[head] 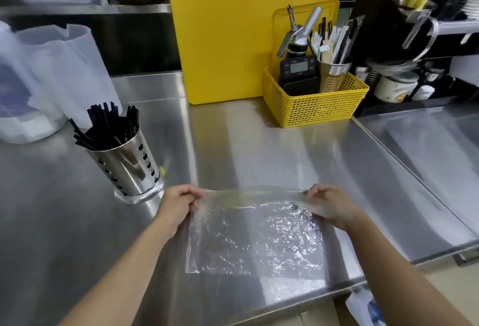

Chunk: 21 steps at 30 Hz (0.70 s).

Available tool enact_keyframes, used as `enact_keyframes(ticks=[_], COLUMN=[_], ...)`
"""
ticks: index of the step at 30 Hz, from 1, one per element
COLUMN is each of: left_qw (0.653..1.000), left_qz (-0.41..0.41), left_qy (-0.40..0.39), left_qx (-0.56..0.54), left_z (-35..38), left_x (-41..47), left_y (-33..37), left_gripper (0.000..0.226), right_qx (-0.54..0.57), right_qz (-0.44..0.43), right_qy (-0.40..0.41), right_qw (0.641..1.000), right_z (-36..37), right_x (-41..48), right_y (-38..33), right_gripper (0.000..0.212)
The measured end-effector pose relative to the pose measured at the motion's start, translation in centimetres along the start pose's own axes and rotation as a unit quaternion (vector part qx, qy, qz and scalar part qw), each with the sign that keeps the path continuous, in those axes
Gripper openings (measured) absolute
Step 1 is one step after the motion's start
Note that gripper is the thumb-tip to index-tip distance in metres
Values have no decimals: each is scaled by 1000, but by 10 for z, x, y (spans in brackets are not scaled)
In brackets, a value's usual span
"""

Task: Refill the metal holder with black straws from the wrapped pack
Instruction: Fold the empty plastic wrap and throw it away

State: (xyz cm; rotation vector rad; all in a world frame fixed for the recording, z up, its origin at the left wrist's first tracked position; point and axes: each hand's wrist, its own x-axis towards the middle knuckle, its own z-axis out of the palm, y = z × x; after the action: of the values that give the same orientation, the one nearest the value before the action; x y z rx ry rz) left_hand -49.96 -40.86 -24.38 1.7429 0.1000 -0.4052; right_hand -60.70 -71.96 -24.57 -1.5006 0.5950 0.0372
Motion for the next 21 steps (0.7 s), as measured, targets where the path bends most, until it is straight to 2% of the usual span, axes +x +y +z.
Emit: enact_keyframes(ticks=[3,7,9,11,13,16,19,21], left_qw=[999,988,995,998,998,993,982,975], left_qz=[-9,-29,-8,25,49,89,137,172], left_qy=[-20,-75,-72,-57,-49,-70,-112,-128], left_qx=[-23,-128,-65,2,-12,-35,-60,-63], left_z=[0,-6,-7,-4,0,2,5,8], left_x=[-5,-6,-4,-5,-8,-8,-9,-12], left_y=[6,10,7,7,13,24,36,44], left_gripper=[34,26,10,27,34,39,39,39], right_qx=[-15,-28,-58,-143,-213,-220,-197,-223], right_qz=[2,-22,-60,-111,-147,-166,-119,-78], right_qy=[14,25,42,59,57,-40,-182,-240], right_qw=[1000,999,996,982,964,960,956,941], right_z=[-2,-2,-1,-1,4,21,41,51], right_x=[2,1,1,6,10,2,-2,-1], right_y=[1,-7,-12,-16,-23,-46,-64,-69], right_gripper=[44,31,17,20,29,18,29,34])
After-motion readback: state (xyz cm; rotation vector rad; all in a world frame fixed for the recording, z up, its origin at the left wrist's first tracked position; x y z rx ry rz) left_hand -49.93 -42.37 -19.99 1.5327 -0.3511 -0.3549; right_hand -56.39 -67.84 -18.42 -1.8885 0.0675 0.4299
